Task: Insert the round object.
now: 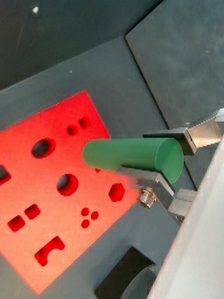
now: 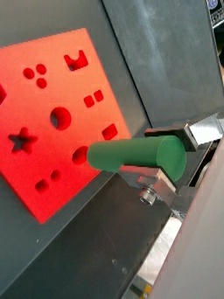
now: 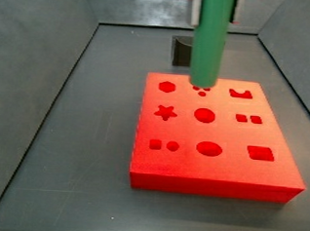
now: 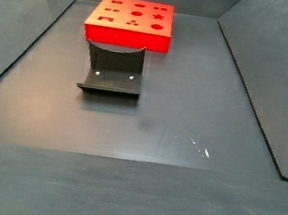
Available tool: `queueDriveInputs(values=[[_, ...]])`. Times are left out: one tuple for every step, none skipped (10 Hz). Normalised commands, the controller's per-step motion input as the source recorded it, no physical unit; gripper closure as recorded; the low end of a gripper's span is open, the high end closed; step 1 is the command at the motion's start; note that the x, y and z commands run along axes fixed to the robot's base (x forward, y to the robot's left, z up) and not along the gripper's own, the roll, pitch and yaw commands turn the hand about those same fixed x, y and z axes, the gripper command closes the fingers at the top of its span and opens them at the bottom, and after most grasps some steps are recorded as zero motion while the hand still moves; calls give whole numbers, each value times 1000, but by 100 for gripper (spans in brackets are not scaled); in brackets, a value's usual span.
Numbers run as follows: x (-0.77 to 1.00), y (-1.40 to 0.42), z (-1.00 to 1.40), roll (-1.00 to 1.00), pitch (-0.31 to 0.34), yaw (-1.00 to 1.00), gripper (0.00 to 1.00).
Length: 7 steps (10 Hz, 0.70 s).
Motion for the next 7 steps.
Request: queueDriveInputs(values=[[549, 0, -134, 47, 0, -551, 100], [443, 0, -111, 31, 0, -651, 100], [429, 0, -31, 0, 0, -674, 100], [563, 0, 0, 0, 0, -574, 100], [431, 0, -171, 90, 0, -700, 100], [260, 17, -331, 349, 0, -694, 100], [66, 0, -166, 500, 0, -529, 100]])
